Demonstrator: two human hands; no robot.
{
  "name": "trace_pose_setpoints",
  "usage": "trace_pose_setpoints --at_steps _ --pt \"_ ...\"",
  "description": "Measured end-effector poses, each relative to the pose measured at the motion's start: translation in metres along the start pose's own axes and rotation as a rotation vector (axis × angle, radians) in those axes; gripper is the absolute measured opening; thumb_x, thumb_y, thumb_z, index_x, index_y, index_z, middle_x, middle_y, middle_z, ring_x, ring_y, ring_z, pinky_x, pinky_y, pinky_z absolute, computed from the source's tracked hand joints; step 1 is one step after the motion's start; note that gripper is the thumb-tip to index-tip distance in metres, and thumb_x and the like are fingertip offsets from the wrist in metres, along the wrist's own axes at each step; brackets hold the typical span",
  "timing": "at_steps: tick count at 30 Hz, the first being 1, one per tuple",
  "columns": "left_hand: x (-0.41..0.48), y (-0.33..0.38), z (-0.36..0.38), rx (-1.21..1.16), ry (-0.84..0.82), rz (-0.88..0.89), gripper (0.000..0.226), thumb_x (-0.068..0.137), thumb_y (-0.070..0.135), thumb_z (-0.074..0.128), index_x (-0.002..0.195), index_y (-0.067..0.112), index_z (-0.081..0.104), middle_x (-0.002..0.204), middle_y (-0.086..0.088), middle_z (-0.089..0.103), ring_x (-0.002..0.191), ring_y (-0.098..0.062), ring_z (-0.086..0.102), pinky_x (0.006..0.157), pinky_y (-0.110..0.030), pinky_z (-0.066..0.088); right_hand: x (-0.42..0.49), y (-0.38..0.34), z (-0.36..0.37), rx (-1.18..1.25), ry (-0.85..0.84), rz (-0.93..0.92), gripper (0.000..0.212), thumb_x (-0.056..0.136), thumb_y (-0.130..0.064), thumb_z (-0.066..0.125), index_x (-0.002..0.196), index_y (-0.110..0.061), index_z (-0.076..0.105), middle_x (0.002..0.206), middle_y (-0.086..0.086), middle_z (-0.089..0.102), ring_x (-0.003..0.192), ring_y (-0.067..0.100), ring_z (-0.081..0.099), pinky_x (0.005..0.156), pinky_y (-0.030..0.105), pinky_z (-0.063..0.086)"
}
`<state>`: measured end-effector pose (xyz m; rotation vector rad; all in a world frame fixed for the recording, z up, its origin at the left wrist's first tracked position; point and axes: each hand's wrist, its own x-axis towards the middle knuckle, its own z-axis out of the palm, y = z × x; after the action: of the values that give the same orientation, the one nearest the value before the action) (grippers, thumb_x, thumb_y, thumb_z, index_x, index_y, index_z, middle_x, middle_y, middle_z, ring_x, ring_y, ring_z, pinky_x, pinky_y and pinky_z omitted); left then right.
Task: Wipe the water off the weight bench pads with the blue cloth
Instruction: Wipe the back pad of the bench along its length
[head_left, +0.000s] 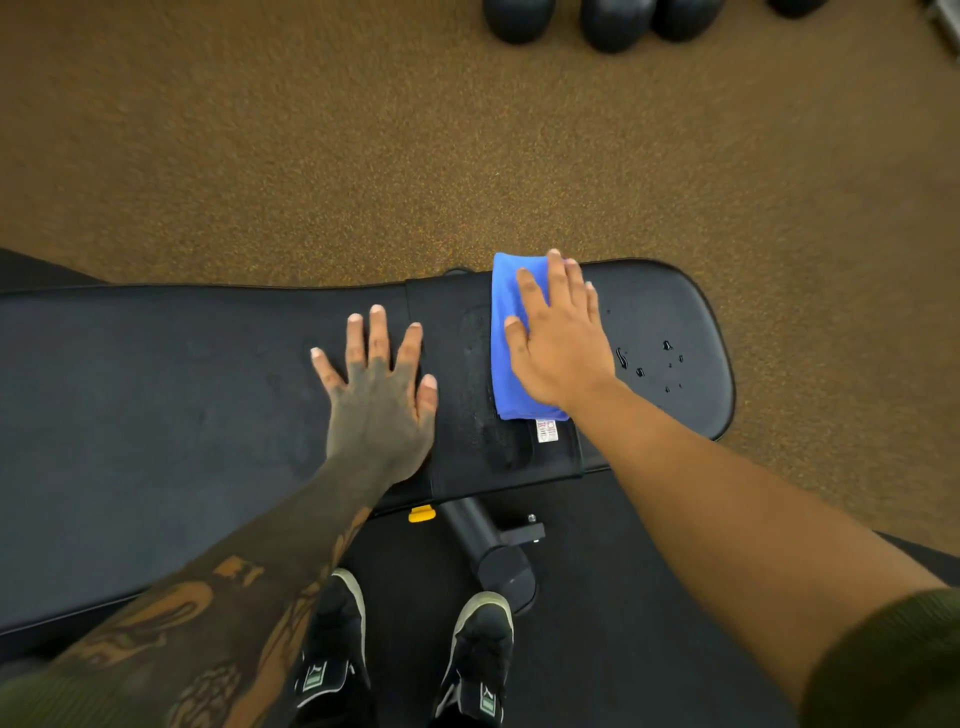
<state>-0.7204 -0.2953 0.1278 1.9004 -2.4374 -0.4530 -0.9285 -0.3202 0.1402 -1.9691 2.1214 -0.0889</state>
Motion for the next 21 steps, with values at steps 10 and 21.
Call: trace_pose_setpoints --at_steps 10,21 --pt "0.008 0.032 0.016 0.059 -0.113 0.060 0.060 0.099 0.044 0.020 0.154 0.028 0.005 0.164 -0.008 -0.010 0.149 -0.032 -0.014 0.114 -0.067 0.000 -0.004 -0.007 0.024 -0.036 -0.084 0.018 0.064 0.101 -0.038 0.028 0.156 -0.021 0.001 0.163 0.012 -0.010 0.149 0.031 -0.014 0.120 0.050 -0.002" --pt "0.008 0.032 0.013 0.084 -0.142 0.068 0.059 0.099 0.045 0.016 0.154 0.028 0.002 0.163 -0.010 -0.012 0.149 -0.034 -0.015 0.114 -0.069 0.000 -0.012 0.055 0.012 -0.083 -0.113 0.056 0.060 0.102 -0.036 0.023 0.156 -0.020 0.000 0.163 0.011 -0.011 0.149 0.030 -0.015 0.121 0.047 -0.005"
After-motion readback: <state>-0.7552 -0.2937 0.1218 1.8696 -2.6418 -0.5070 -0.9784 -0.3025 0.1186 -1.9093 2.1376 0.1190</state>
